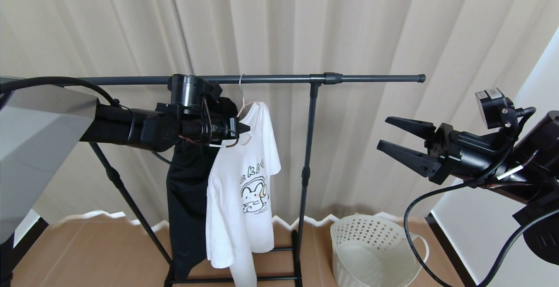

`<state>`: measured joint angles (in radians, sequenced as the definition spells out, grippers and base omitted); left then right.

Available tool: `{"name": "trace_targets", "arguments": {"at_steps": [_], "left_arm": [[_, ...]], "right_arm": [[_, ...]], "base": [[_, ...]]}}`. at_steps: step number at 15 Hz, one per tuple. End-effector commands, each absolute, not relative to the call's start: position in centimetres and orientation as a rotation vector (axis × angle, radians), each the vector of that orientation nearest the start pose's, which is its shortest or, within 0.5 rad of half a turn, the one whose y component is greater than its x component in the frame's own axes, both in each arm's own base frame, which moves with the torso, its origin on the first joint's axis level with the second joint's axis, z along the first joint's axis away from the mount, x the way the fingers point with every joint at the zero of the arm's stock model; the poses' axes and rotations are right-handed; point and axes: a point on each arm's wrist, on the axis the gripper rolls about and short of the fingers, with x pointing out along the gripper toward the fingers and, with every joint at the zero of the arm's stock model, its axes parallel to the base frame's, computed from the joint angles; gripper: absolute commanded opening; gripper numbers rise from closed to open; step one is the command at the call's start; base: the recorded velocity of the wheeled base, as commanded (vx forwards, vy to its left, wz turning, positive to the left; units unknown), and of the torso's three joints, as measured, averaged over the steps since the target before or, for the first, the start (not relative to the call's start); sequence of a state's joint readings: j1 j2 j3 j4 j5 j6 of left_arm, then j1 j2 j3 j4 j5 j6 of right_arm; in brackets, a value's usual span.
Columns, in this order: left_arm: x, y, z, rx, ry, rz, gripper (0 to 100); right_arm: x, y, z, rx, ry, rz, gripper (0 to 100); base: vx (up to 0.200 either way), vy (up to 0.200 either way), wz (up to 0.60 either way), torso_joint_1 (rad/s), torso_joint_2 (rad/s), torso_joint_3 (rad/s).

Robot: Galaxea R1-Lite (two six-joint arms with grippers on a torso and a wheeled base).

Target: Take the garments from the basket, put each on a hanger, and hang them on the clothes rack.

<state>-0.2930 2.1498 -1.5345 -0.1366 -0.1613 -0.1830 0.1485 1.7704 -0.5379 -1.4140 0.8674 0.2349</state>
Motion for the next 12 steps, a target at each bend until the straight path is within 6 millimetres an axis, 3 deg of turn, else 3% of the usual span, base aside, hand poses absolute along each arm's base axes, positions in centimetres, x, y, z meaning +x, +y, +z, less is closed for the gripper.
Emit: {"name": "trace_targets", "arguments": {"at_steps": [1,4,7,11,12], "left_arm": [[41.8,-13.0,17.1,-0.147,0.509,-0.401,100],[40.6,-12.6,18.6,-0.154,0.49,-0.402,100],[37.5,-11.7,21.3,-0.156,0.451,-0.407,100],[30.5,-9.6,24.9,-0.154,0.392,-0.416,100],[26.8,-8.4,25.9,-0.155,0.362,-0.418,100]], "right_arm": [[27.6,5.9,17.1,0.147,-0.057,1.029,100],[27.5,5.9,17.3,0.146,-0.062,1.028,100],[27.2,5.8,17.5,0.143,-0.069,1.028,100],[25.5,5.3,18.3,-0.046,-0.19,0.998,100],[25.9,4.7,18.1,-0.103,-0.217,0.901,100]], "base": [[0.0,0.0,0.0,0.0,0.0,0.0],[0.0,0.0,0.0,0.0,0.0,0.0],[0.0,0.0,0.0,0.0,0.0,0.0],[0.0,0.0,0.0,0.0,0.0,0.0],[0.0,0.0,0.0,0.0,0.0,0.0]]}}
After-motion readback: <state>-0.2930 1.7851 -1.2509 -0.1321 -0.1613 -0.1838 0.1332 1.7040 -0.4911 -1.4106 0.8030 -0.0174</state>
